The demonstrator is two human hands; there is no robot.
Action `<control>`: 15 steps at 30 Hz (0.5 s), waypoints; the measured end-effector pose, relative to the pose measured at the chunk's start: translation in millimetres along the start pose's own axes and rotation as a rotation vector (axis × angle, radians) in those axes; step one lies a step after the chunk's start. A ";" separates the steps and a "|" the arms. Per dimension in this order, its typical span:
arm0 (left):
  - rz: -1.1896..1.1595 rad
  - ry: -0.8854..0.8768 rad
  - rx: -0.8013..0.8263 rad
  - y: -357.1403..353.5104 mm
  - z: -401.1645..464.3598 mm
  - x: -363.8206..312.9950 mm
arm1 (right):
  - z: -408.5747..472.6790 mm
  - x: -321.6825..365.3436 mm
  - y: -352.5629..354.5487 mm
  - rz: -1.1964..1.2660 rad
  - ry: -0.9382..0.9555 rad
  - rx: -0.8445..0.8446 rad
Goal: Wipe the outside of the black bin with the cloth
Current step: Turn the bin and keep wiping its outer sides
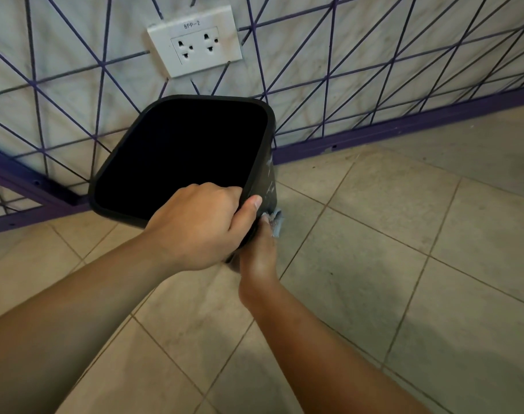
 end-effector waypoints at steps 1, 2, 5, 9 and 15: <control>0.005 0.002 -0.001 0.2 0.1 0.2 | -3.8 -2.3 -1.6 0.000 -0.007 0.005; 0.010 0.001 -0.002 0.4 0.5 0.4 | -6.2 -2.0 -1.9 0.003 -0.001 0.012; 0.010 0.001 -0.002 1.0 0.8 0.1 | 19.4 -8.1 0.7 0.061 -0.010 -0.025; 0.017 0.007 -0.008 1.1 1.4 0.8 | 10.4 -0.1 -6.8 0.070 -0.043 -0.045; 0.009 -0.008 -0.006 2.4 1.8 -1.5 | 8.8 2.5 -3.1 0.110 -0.081 -0.046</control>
Point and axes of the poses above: each hand's wrist, its own z-axis towards the middle knuckle, its own y-axis out of the back of the hand, x = y × z, the point moved 10 cm from there along z, towards the middle knuckle, and after that the axes turned 10 degrees about -y, right-handed, at the moved point
